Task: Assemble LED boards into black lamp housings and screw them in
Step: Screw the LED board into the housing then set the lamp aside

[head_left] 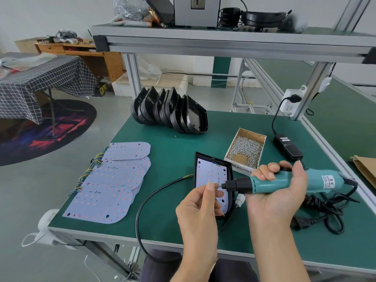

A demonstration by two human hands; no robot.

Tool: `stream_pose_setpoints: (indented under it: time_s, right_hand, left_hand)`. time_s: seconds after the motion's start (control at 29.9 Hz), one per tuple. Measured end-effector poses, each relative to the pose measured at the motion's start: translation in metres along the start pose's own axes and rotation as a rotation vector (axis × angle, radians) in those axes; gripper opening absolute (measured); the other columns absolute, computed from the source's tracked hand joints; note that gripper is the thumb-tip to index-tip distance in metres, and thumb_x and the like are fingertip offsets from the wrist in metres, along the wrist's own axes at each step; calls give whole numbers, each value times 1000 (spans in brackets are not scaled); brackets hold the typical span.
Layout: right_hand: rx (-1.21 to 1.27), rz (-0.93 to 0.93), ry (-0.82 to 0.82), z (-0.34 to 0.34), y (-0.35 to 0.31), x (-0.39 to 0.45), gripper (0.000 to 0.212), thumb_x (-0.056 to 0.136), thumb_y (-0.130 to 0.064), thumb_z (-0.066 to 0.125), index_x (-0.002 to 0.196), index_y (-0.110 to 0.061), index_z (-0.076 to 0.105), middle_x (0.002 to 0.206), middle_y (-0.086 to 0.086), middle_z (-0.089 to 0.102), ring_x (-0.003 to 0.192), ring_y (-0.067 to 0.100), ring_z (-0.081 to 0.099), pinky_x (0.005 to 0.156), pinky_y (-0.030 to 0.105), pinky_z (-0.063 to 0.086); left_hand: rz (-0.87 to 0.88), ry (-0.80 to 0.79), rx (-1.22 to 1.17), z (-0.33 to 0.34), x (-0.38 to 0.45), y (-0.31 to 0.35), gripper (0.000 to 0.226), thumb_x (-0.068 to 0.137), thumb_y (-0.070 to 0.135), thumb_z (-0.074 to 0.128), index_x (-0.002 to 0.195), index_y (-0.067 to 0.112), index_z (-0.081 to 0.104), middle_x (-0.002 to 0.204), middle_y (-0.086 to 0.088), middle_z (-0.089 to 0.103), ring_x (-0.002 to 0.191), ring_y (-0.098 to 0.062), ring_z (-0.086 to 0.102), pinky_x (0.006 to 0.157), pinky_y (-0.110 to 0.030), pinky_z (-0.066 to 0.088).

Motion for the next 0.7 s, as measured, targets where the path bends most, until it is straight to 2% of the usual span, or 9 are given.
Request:
stream_pose_setpoints:
  time_s: [0.17, 0.27, 0.33, 0.4, 0.47, 0.57, 0.6, 0.7]
  right_hand:
    - [23, 3, -1, 5, 4, 4, 32, 101, -33, 58, 74, -18, 61, 68, -3, 52, 53, 9, 44, 52, 20, 40]
    - [23, -4, 8, 6, 7, 10, 34, 101, -33, 57, 72, -18, 61, 67, -3, 52, 52, 9, 43, 52, 20, 40]
    - [15, -19, 2, 9, 8, 17, 32, 101, -33, 59, 73, -18, 61, 67, -3, 52, 53, 10, 43, 53, 21, 39]
    - [-10, -36, -14, 12, 10, 25, 29, 100, -33, 60, 75, -19, 60, 69, -3, 51, 55, 10, 43, 54, 21, 39]
    - [-49, -50, -22, 15, 14, 33, 27, 101, -33, 59, 78, -19, 58, 70, -3, 50, 56, 11, 42, 55, 21, 39]
    - [-117, -58, -24, 19, 24, 46, 25, 102, -32, 58, 81, -18, 55, 69, -2, 51, 55, 12, 43, 55, 22, 39]
    - [-142, -62, -24, 21, 28, 50, 26, 102, -31, 58, 80, -18, 55, 68, -2, 51, 55, 13, 43, 55, 23, 38]
    - [-204, -73, -29, 24, 40, 58, 27, 102, -28, 60, 77, -18, 55, 65, 0, 52, 52, 14, 44, 53, 23, 38]
  left_hand:
    - [21, -43, 4, 1, 5, 3, 19, 99, 27, 68, 87, 24, 83, 76, -5, 72, 59, -13, 52, 56, -26, 48]
    - [-12, -81, 57, -1, 6, 4, 26, 91, 47, 75, 95, 23, 82, 75, -2, 73, 56, -11, 55, 56, -20, 47]
    - [71, -15, 168, -11, 10, 9, 28, 89, 54, 72, 95, 28, 79, 81, 5, 76, 62, -7, 62, 57, -16, 48]
    - [225, 124, 339, -26, 21, 21, 16, 92, 45, 69, 89, 29, 73, 81, 12, 73, 68, -3, 65, 61, -12, 47]
    - [255, 168, 564, -32, 41, 29, 11, 92, 40, 69, 93, 30, 65, 81, 11, 69, 74, -5, 64, 68, -15, 47]
    - [100, 2, 898, -25, 77, 21, 34, 90, 45, 68, 112, 21, 59, 92, 6, 69, 93, -15, 63, 88, -35, 50]
    - [60, -64, 993, -20, 85, 16, 39, 90, 47, 66, 116, 19, 57, 96, 3, 70, 98, -20, 62, 91, -38, 50]
    - [-20, -194, 1110, -8, 103, 3, 38, 90, 47, 64, 106, 14, 56, 93, -2, 69, 94, -25, 64, 83, -36, 51]
Point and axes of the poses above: each hand's wrist, its own x-axis towards the middle knuckle, its own z-axis out of the palm, y = z × x, the point moved 5 cm from there along x, towards the middle knuckle
